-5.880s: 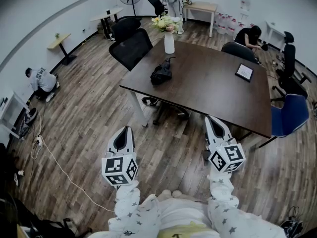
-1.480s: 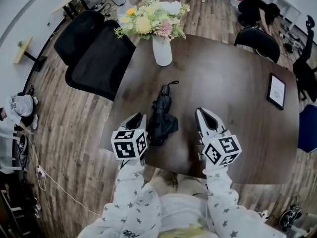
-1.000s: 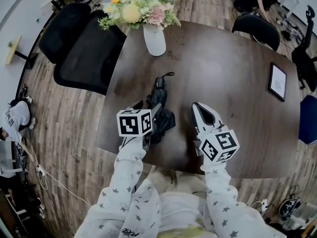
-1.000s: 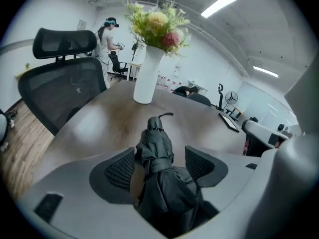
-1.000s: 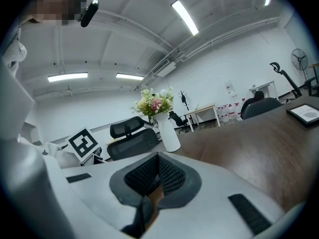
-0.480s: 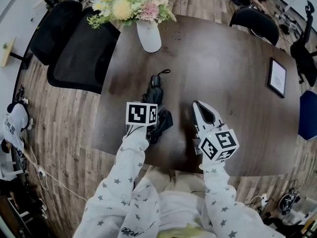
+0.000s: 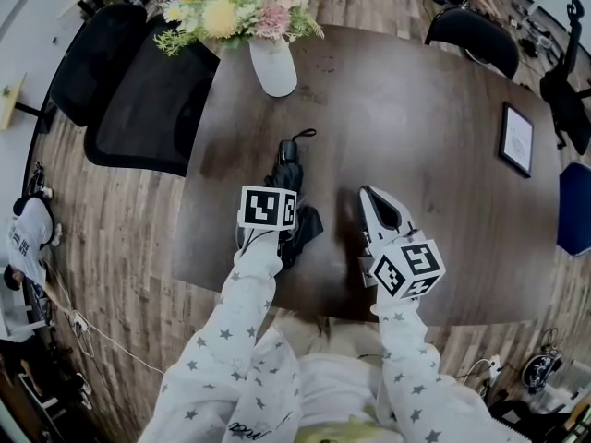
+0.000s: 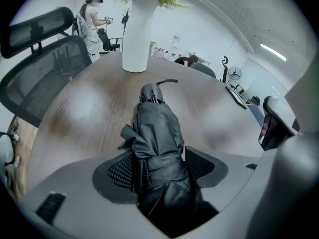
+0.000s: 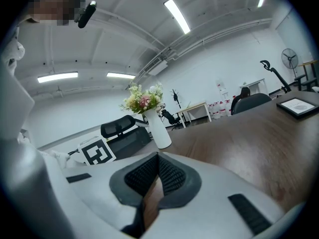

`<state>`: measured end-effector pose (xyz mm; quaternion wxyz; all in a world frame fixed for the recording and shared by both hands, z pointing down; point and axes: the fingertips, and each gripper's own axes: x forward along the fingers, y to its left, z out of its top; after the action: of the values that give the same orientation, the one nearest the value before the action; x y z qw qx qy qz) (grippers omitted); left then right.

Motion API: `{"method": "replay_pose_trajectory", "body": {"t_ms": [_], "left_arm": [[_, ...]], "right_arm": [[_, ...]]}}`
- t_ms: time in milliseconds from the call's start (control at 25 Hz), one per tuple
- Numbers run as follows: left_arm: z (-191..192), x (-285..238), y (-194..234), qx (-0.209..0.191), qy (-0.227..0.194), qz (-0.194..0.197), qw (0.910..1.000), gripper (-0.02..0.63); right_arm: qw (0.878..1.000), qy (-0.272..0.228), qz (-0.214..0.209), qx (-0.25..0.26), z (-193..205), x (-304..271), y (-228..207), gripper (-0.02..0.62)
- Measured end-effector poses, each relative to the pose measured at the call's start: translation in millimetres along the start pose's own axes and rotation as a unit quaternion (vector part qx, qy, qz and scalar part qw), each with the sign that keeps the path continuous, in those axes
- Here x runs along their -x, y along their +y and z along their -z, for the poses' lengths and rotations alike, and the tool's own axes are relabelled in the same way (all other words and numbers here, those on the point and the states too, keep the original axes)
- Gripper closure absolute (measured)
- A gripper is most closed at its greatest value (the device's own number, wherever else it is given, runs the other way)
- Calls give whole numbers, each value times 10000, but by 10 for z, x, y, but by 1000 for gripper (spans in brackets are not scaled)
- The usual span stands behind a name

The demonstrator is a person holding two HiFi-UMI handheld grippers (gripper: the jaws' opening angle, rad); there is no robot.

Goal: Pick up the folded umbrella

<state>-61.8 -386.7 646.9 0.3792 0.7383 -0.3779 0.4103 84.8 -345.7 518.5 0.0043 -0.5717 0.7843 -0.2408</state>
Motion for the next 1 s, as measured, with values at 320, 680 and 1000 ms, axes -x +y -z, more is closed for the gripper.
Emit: {"method": "replay_pose_trajectory", "body": {"t_ms": [320,680,1000], "left_arm": [[-21,32,2,96,-185,57,9998,347],[-146,324,-53,85,-858,197,9961,354],[-308,711,-93,-23,-1574,377,9868,356]], "right_arm": [[9999,-79,63,35,-55,18,-24,574],[9994,-260,150,154,-247,88,-30,574],[9986,-429,232,225,-419,171,-27,574]]}}
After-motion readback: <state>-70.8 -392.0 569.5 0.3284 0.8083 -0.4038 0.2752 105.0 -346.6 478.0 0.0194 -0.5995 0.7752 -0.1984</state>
